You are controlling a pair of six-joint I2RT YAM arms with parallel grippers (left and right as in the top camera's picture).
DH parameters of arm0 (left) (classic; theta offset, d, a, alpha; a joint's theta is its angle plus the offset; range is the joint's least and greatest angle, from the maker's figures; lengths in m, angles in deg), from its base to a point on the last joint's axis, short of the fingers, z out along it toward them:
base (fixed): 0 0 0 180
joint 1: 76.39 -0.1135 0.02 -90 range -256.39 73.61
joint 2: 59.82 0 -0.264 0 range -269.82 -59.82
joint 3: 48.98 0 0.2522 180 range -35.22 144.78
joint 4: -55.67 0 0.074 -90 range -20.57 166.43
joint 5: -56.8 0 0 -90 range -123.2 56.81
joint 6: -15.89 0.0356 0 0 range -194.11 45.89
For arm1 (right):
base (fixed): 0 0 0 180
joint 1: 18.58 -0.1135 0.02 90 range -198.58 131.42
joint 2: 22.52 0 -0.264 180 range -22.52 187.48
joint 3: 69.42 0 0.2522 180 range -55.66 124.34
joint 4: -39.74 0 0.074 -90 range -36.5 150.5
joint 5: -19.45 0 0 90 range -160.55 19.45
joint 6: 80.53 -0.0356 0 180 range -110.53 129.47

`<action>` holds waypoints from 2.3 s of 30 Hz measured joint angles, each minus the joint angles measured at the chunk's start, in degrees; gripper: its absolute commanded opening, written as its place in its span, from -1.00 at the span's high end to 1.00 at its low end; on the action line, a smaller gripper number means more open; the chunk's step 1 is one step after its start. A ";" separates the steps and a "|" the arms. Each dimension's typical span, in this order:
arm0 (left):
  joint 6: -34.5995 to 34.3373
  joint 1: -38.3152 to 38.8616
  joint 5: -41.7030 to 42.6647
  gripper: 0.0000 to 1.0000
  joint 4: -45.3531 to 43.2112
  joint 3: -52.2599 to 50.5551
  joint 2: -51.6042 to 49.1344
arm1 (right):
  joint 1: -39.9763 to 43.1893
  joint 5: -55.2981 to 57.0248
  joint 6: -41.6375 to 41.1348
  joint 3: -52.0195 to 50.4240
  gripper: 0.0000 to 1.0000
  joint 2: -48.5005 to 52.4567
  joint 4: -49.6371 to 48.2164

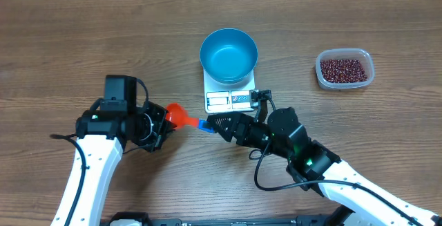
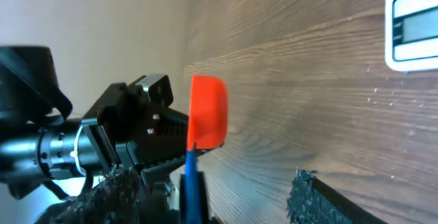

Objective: Scoop item into bowl and weigh 150g on scale
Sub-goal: 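Grasp the scoop's blue handle with the right gripper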

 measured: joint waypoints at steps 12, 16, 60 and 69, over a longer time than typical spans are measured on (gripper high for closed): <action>-7.15 7.93 -3.85 0.92 -0.24 0.00 0.00 | -5.62 5.86 0.07 0.00 -0.10 0.00 -1.27; -7.50 9.11 -4.24 0.92 -0.24 0.00 0.00 | -5.79 6.32 -0.07 0.00 0.08 0.00 -1.22; -5.44 11.26 -5.35 0.92 -0.42 0.00 0.00 | -5.84 6.69 0.04 0.00 0.84 2.01 -0.35; -3.04 11.26 -5.75 0.92 -0.63 0.00 0.00 | -5.84 6.56 0.00 0.00 0.81 2.10 0.13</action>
